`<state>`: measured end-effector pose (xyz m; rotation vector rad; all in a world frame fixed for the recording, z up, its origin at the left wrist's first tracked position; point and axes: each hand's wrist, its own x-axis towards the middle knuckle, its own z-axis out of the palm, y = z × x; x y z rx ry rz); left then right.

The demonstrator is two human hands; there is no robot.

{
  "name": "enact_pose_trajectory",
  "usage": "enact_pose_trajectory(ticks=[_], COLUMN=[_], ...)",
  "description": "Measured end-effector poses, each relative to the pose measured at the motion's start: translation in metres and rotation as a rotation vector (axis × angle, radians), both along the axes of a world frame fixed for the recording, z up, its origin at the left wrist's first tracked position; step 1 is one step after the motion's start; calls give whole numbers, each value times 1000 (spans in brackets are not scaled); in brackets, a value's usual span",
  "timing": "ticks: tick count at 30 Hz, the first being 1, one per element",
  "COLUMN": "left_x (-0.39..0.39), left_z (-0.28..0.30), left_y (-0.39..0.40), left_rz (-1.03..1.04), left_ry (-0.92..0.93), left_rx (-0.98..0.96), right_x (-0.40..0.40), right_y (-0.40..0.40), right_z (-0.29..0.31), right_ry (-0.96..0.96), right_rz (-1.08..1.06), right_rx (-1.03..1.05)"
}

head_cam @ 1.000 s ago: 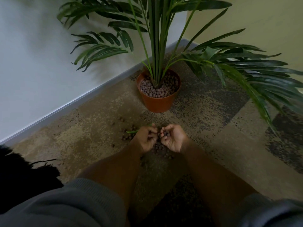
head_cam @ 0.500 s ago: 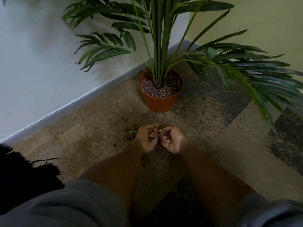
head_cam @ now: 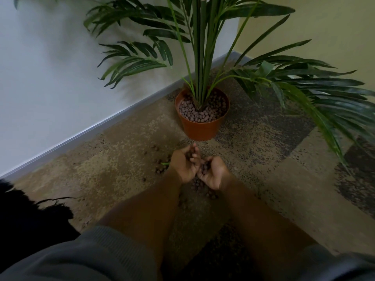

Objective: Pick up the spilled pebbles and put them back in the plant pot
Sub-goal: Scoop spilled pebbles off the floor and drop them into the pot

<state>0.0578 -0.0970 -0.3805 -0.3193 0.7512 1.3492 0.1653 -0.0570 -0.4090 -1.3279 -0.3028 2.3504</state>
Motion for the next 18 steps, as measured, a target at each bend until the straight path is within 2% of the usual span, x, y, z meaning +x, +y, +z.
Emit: enact_pose_trajectory(ticks=[6, 8, 10, 18], left_x=[-16, -22, -27, -31], left_z=[25, 33, 44, 100], left_y=[17, 29, 41, 71], left_rz=[352, 398, 393, 229], left_ry=[38, 56, 93, 263], left_rx=[22, 20, 24, 114], right_x=[-7, -14, -23, -41], right_y=[22, 34, 46, 71], right_z=[46, 67, 86, 127], right_ry=[109, 196, 271, 325], right_rz=[-278, -325, -357, -412], right_rx=[14, 32, 60, 133])
